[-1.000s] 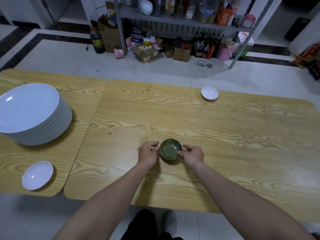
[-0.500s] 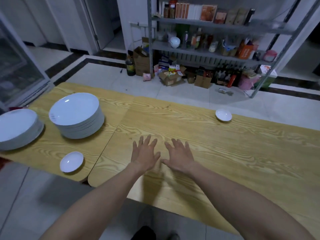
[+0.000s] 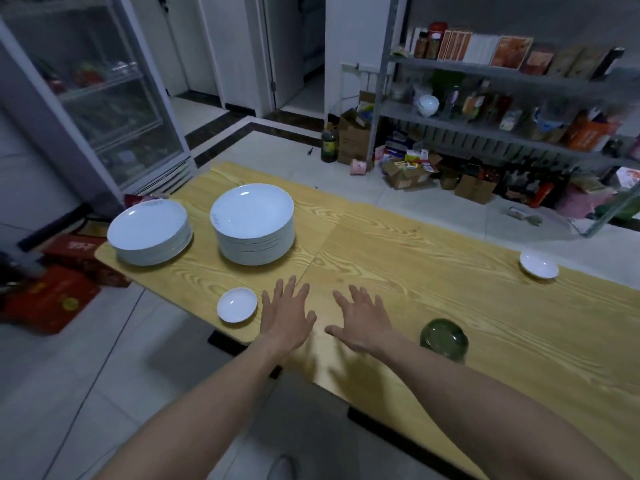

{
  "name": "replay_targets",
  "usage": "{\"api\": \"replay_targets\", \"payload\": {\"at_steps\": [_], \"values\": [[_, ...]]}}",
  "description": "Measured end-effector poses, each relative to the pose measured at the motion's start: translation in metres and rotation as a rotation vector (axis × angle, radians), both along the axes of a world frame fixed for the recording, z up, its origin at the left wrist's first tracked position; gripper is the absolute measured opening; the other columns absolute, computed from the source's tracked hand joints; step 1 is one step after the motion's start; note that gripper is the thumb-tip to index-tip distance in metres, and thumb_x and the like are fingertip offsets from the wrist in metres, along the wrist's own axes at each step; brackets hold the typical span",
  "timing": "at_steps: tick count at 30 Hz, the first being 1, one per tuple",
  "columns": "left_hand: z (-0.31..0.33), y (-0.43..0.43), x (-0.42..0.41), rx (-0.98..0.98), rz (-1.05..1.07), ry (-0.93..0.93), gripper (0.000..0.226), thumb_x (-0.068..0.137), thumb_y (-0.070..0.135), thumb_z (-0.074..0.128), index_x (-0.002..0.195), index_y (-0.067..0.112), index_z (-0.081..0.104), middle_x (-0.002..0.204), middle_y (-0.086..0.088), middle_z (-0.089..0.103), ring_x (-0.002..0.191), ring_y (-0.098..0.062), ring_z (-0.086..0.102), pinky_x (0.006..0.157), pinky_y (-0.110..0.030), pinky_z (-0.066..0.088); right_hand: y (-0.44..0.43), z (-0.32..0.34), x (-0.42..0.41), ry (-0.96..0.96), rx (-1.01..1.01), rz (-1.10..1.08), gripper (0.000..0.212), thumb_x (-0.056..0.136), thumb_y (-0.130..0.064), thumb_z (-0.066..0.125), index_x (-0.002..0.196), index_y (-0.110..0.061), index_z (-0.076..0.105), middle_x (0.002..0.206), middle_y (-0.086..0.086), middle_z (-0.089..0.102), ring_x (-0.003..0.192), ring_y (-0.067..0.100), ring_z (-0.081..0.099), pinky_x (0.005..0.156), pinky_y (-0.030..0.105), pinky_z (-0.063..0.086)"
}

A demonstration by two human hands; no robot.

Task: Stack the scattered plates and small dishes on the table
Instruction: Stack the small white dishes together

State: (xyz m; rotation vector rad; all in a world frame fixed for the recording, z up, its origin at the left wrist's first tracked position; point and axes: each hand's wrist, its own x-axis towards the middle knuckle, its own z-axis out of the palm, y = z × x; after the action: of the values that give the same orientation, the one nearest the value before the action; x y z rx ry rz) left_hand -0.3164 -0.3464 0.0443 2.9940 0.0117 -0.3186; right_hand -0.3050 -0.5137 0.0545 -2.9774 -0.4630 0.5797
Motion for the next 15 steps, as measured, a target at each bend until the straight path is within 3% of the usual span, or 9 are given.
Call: {"api": "replay_targets", "payload": {"at_steps": [7, 12, 15], "values": [[-0.025, 0.096, 0.001, 0.000, 0.104, -0.001, 0.061, 0.100, 0.044, 0.039, 0.155, 0.026, 0.018, 0.165, -0.005, 0.005, 0.151, -0.026, 0.004, 0.119, -0.049, 0.011, 0.089, -0.016, 0.003, 0.043, 0.024, 0.044, 0.081, 0.095, -0.061, 0.045, 0.158, -0.025, 0.010, 0.165, 0.013, 0.005, 0.152, 0.033, 0.005, 0.120, 0.052, 0.009], [-0.053, 0.147, 0.003, -0.196, 0.311, -0.008, 0.051, 0.098, 0.034, 0.049, 0.147, 0.024, 0.038, 0.148, -0.011, 0.033, 0.132, -0.028, 0.033, 0.102, -0.038, 0.036, 0.126, -0.033, 0.010, 0.095, 0.039, 0.036, 0.081, 0.095, -0.058, 0.048, 0.158, -0.026, 0.011, 0.165, 0.012, 0.006, 0.152, 0.030, 0.005, 0.120, 0.050, 0.012], [-0.072, 0.166, 0.008, -0.383, 0.440, 0.006, 0.044, 0.096, 0.024, 0.055, 0.140, 0.021, 0.049, 0.132, -0.014, 0.038, 0.117, -0.031, 0.043, 0.096, -0.033, 0.039, 0.135, -0.044, 0.014, 0.110, 0.028, 0.020, 0.080, 0.095, -0.058, 0.047, 0.158, -0.026, 0.010, 0.165, 0.012, 0.008, 0.152, 0.030, 0.008, 0.119, 0.048, 0.016]]}}
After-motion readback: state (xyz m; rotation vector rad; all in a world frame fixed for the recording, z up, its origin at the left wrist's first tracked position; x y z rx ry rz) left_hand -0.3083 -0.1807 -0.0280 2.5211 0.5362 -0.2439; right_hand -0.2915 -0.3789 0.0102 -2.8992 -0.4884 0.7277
